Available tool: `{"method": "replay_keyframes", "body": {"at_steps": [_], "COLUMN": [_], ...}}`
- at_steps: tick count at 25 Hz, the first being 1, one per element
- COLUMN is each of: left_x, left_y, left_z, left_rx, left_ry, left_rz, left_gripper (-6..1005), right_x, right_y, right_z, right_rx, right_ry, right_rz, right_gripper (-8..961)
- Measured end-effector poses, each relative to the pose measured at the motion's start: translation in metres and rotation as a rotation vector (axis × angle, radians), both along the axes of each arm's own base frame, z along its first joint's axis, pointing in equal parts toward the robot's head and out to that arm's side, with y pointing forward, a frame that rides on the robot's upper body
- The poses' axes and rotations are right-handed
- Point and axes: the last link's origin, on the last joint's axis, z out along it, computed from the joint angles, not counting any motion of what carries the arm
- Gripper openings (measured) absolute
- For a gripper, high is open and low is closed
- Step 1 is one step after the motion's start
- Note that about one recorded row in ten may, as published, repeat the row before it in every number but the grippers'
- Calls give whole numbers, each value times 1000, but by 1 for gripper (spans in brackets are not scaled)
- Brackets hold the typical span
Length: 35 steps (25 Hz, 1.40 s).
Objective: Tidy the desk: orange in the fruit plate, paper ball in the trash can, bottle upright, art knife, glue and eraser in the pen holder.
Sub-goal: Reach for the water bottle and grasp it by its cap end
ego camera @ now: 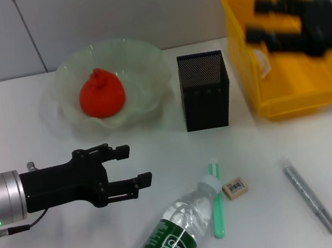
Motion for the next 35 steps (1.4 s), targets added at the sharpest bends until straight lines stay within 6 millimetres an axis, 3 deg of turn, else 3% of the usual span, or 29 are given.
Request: {"method": "replay_keyframes", "body": {"at_steps": [4,5,10,17,19,20,23,28,35], "left_x": [0,1,3,11,23,41,59,107,131], "left_y": [0,0,1,4,6,10,15,33,44], "left_z": [0,0,0,4,8,12,11,-7,-33], "left_rx": [-5,-9,-20,-49,-79,-126,-180,-327,-372], "left_ry": [-2,-3,-8,-34,-71,-93,-80,140,365], "left_rz": [5,7,11,28,24,12,7,145,287], "left_gripper": [814,814,813,813,813,813,813,812,812], "right_x": [23,37,62,75,76,79,82,85,90], "right_y": [-19,-29,-42,-47,-47,-48,-49,-50,-51], "right_z": [-8,-13,-32,-46,-45,-43,-40,-38,-35], "right_rx": [-97,-145,-224,-222,-217,-209,-201,-200,-184], "right_ry": [-48,-92,-231,-296,-295,-291,-289,-298,-311], "right_rz": [-3,-22,-73,-111,-121,-133,-144,-152,-166], "right_gripper": [829,829,830,830,829,829,829,830,830]}}
